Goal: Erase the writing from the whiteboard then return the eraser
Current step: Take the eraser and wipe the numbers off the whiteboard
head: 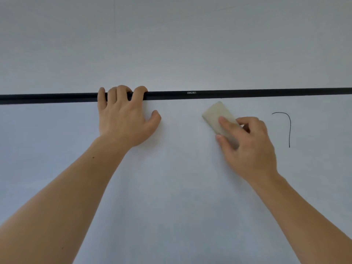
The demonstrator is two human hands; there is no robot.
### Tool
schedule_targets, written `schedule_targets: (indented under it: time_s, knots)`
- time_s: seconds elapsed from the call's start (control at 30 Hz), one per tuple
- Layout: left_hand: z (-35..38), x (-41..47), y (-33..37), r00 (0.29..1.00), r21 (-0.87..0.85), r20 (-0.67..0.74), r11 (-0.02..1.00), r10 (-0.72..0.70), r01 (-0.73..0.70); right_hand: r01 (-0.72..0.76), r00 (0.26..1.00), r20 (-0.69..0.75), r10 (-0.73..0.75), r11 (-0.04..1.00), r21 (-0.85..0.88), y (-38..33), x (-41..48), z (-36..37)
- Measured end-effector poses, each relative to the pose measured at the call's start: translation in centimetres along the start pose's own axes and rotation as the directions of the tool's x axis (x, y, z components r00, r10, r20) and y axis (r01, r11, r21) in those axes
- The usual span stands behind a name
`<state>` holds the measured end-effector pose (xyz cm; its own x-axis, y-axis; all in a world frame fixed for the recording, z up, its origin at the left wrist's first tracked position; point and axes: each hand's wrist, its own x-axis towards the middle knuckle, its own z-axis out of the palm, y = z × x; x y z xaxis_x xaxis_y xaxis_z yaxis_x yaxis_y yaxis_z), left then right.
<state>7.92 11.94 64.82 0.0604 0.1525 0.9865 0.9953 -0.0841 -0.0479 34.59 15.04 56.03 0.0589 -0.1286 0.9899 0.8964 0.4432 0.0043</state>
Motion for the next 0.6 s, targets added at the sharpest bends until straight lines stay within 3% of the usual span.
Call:
schedule_targets:
  time_s: [0.07, 0.13, 0.23, 0.4, 0.5, 0.6]
  knots:
    - [0.0, 0.0, 0.3, 1.000, 0.013, 0.010, 1.000, 0.003, -0.003, -0.094, 0.995, -0.017, 0.094, 0.995, -0.017, 0.1, 0.2, 0.2]
    - [0.0, 0.1, 0.9, 1.000, 0.015, 0.029, 1.000, 0.006, -0.006, -0.075, 0.997, -0.034, 0.075, 0.997, -0.003, -0.8, -0.3, 0.4]
    - [0.1, 0.4, 2.3, 0.999, -0.017, 0.044, 1.000, 0.008, -0.007, 0.124, 0.992, 0.004, -0.124, 0.992, 0.036, -2.3, -1.9, 0.7]
    - [0.8, 0.7, 5.3, 0.991, -0.057, 0.051, 0.991, 0.127, -0.124, 0.383, 0.912, 0.109, -0.395, 0.917, 0.115, -2.4, -4.4, 0.0]
    - [1.3, 1.0, 7.1, 0.989, -0.078, 0.034, 0.987, 0.142, -0.139, 0.440, 0.875, 0.158, -0.458, 0.887, 0.137, -0.8, -4.7, -0.6]
    - [2.0, 1.0, 7.4, 0.990, -0.067, -0.015, 0.988, 0.137, -0.137, 0.431, 0.883, 0.156, -0.442, 0.897, 0.102, 1.7, -3.9, -1.4]
